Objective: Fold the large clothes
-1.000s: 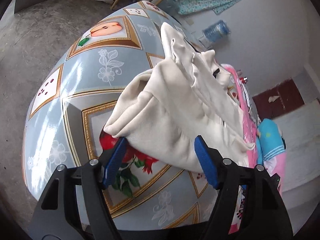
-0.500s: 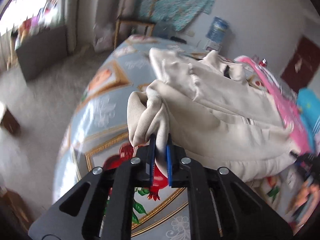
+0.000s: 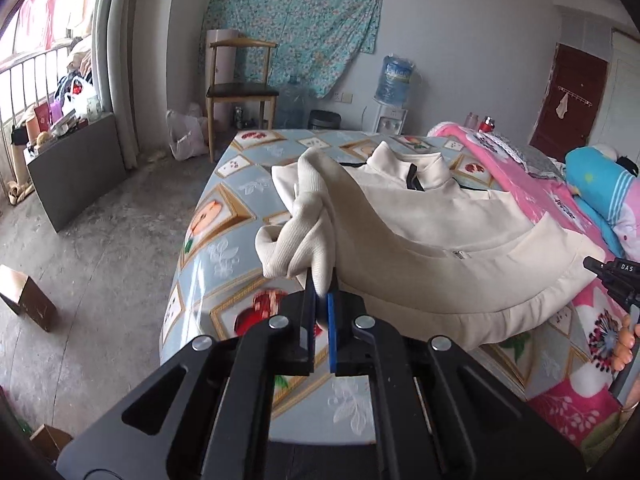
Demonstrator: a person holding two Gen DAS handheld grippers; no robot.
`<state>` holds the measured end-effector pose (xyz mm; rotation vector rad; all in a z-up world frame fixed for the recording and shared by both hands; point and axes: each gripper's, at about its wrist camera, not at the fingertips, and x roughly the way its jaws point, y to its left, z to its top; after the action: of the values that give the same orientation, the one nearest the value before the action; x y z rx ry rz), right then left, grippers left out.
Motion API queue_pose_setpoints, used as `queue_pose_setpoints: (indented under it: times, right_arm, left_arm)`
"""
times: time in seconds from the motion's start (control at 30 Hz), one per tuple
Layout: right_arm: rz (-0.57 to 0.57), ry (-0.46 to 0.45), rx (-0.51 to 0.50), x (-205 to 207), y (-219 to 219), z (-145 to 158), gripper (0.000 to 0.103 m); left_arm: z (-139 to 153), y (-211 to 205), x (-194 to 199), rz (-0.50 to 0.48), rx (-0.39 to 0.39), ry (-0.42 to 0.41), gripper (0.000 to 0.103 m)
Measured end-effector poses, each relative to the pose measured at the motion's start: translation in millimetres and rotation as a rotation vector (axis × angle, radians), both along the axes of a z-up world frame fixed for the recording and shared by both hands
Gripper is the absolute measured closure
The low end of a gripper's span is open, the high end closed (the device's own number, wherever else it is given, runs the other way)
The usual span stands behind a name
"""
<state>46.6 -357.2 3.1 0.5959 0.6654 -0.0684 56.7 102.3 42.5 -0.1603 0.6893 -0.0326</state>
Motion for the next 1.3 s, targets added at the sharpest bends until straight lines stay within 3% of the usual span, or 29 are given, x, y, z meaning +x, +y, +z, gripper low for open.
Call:
queue_pose_setpoints:
  times: [0.1, 0.23, 0.3, 0.4, 0.43, 0.47, 0.6, 0.73, 0.87, 1.0, 1.1, 1.2, 1.27, 1.3]
  right_arm:
    - [-0.002, 0.038, 0.005, -18.3, -5.2, -13.3, 0.097]
    - [0.053, 0.157, 0.085, -13.6, -23.7, -58.4, 0.091]
    - [0.064, 0.201, 0.079, -13.4, -29.7, -66.7, 0.083]
    - [0.041, 0.182, 0.008, -25.8, -36.8, -48.7, 0.065]
    - [0.025, 0.176, -0.022, -30.4, -38.2, -42.3, 0.054]
    - [0.000, 0.166, -0.059, -36.5, -42.1, -32.3, 0.052]
    - [-0.006, 0.119, -0.123, -45.1, -40.8, -1.2, 0.052]
    - [0.165, 0.112, -0.118, -12.4, 0.6, 5.9, 0.052]
    - [0.414, 0.178, -0.178, 39.1, 78.6, -12.1, 0.052]
    - [0.553, 0.226, -0.271, 70.8, 138.9, -32.1, 0.052]
    - [0.607, 0.281, -0.310, 82.7, 162.4, -48.3, 0.052]
    - [0.649, 0.315, -0.392, 81.0, 178.5, -59.3, 0.057]
    - [0.658, 0.309, -0.404, 77.7, 181.7, -59.1, 0.073]
    - [0.659, 0.314, -0.382, 77.1, 180.8, -58.8, 0.077]
  left_arm:
    - [-7.1, 8.7, -18.6, -0.001, -0.037, 0.050, 0.099]
    - [-59.5, 19.4, -7.1, -0.011, -0.025, 0.278, 0.087]
    - [-71.8, 24.9, -5.1, -0.003, -0.039, 0.319, 0.084]
    - [-63.4, 32.2, -13.2, 0.005, -0.055, 0.279, 0.074]
    - [-58.1, 34.2, -16.4, 0.027, -0.035, 0.258, 0.065]
    - [-51.8, 32.8, -18.3, 0.047, -0.016, 0.238, 0.058]
    - [-31.8, 36.1, -16.9, 0.061, 0.005, 0.185, 0.058]
    - [-34.8, 6.3, 9.9, -0.068, -0.004, 0.228, 0.058]
    - [-55.0, -40.4, 38.5, -0.203, 0.044, 0.321, 0.048]
    - [-78.6, -64.8, 54.8, -0.233, 0.097, 0.371, 0.048]
    - [-83.2, -72.0, 57.1, -0.236, 0.157, 0.354, 0.049]
    - [-83.8, -74.1, 55.6, -0.230, 0.211, 0.326, 0.065]
    - [-81.6, -74.1, 54.8, -0.225, 0.254, 0.305, 0.091]
    - [-80.8, -74.1, 54.7, -0.229, 0.271, 0.296, 0.093]
